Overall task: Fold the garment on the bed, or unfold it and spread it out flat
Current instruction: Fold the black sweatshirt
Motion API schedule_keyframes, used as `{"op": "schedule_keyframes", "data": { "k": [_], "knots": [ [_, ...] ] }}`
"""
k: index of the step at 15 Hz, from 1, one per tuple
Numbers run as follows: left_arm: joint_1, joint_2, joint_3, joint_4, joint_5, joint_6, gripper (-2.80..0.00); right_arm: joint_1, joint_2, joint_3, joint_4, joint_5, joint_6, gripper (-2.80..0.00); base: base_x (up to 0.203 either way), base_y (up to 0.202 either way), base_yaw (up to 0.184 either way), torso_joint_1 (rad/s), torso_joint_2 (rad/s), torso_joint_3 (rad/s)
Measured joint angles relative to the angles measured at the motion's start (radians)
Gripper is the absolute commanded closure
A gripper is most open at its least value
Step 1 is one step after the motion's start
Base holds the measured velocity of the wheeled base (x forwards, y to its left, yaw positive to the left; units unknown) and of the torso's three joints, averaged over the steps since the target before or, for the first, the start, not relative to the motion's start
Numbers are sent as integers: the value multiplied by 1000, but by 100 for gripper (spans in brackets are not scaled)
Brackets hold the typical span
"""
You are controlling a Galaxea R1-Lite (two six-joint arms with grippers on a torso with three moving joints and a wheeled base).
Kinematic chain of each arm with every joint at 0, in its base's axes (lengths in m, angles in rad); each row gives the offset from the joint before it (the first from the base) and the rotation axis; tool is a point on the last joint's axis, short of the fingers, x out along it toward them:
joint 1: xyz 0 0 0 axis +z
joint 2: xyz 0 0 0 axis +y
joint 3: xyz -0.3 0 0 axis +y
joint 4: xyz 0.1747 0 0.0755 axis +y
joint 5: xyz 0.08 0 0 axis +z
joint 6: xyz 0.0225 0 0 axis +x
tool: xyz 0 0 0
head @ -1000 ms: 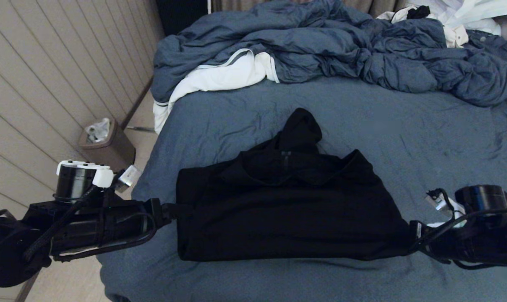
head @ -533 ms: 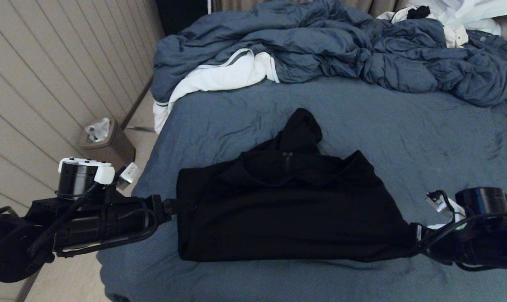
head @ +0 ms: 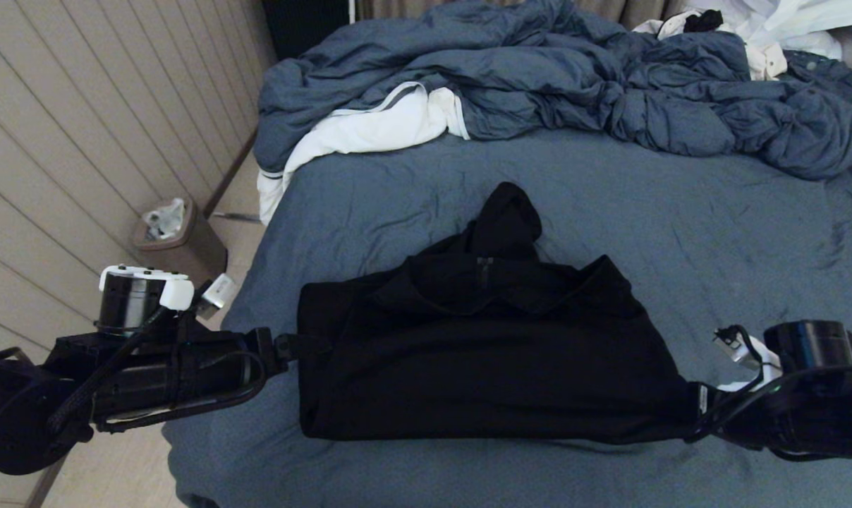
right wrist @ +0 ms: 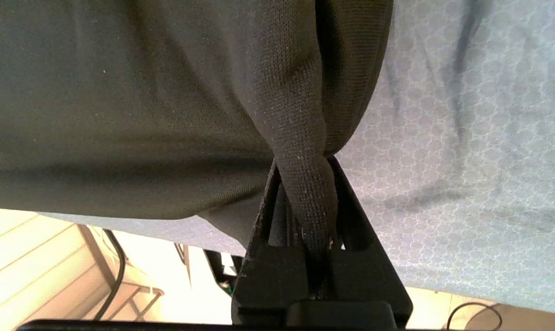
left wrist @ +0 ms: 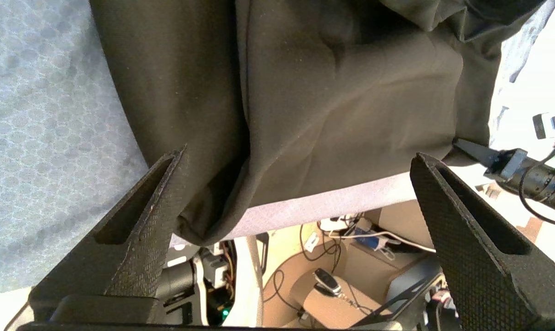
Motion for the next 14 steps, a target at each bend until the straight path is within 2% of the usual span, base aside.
{"op": "schedule_keyframes", "data": {
  "k": [6, 10, 11, 14],
  "knots": [
    [1, -3, 21, 0, 0, -1, -280, -2, -11, 14, -7, 3, -3, 0, 0, 0, 0, 0, 0, 0],
    [1, -5, 36, -31, 1, 1, -280, -2, -12, 40, -116, -2, 1, 0, 0, 0, 0, 0, 0, 0],
    [1, -4, 41, -36, 2, 2, -280, -1, -15, 45, -132, -5, 2, -280, 0, 0, 0, 0, 0, 0],
    [0, 4, 58, -75, 3, 8, -280, 1, -26, 63, -140, -19, -6, -280, 0, 0, 0, 0, 0, 0]
  ]
}}
